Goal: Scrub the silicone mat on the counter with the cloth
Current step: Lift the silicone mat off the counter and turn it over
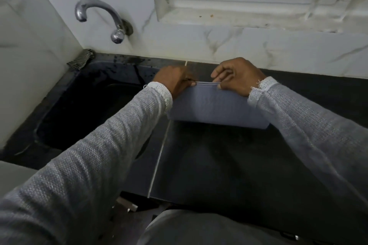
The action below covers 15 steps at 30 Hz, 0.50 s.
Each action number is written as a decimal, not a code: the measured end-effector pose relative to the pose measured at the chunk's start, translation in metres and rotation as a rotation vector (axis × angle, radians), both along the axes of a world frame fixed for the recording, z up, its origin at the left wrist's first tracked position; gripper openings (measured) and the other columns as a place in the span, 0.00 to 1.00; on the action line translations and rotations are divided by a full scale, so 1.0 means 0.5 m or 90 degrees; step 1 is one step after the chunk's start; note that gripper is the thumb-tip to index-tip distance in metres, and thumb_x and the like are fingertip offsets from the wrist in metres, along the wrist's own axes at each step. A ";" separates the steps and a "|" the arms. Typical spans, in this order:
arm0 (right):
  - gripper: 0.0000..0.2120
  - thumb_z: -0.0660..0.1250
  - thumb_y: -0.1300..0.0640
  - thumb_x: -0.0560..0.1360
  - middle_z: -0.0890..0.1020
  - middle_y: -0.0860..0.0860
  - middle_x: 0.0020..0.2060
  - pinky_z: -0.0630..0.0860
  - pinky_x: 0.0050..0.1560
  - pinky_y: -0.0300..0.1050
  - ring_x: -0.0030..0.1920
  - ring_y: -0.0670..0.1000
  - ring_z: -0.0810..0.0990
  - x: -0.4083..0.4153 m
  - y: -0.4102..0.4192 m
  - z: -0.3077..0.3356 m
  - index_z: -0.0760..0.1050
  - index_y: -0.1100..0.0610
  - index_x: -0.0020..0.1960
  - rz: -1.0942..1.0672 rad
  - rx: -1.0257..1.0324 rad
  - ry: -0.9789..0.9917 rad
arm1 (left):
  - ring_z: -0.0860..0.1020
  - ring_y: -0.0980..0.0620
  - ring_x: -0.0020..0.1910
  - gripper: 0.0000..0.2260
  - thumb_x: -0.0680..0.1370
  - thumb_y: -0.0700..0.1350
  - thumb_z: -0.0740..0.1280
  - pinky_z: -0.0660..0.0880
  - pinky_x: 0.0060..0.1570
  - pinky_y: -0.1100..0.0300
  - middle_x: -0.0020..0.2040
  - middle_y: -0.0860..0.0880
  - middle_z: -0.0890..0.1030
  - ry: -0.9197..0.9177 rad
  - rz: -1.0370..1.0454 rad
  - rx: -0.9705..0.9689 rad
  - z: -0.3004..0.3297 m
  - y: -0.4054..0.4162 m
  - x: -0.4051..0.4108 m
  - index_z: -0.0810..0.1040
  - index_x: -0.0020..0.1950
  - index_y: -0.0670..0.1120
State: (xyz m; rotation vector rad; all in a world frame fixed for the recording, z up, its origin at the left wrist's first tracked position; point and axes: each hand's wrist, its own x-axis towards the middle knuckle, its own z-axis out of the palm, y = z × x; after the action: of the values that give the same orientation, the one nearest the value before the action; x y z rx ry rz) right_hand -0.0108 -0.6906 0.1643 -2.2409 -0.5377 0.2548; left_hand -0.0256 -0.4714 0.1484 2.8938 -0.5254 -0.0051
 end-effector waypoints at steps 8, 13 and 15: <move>0.12 0.73 0.70 0.66 0.84 0.53 0.40 0.81 0.48 0.47 0.42 0.50 0.83 0.025 0.066 -0.058 0.81 0.58 0.47 0.034 -0.063 0.020 | 0.78 0.43 0.56 0.09 0.78 0.46 0.65 0.73 0.56 0.52 0.56 0.48 0.81 0.046 0.006 -0.060 -0.061 0.060 0.003 0.83 0.55 0.48; 0.13 0.73 0.70 0.65 0.84 0.53 0.42 0.80 0.47 0.42 0.44 0.49 0.83 0.043 0.070 -0.079 0.81 0.59 0.47 0.053 -0.073 0.055 | 0.77 0.47 0.57 0.09 0.78 0.46 0.65 0.73 0.57 0.54 0.57 0.50 0.81 0.061 0.015 -0.092 -0.082 0.060 0.014 0.83 0.55 0.49; 0.13 0.73 0.70 0.65 0.84 0.54 0.43 0.79 0.45 0.38 0.43 0.48 0.82 0.053 0.067 -0.085 0.81 0.60 0.48 0.056 -0.068 0.075 | 0.78 0.47 0.56 0.09 0.78 0.46 0.66 0.74 0.56 0.54 0.56 0.49 0.81 0.061 0.016 -0.107 -0.093 0.060 0.020 0.83 0.55 0.49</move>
State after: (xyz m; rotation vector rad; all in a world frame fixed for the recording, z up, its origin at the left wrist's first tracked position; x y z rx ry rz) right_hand 0.0155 -0.6573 0.1219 -2.2912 -0.5710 0.4677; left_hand -0.0157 -0.4414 0.1019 2.7200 -0.4506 -0.0901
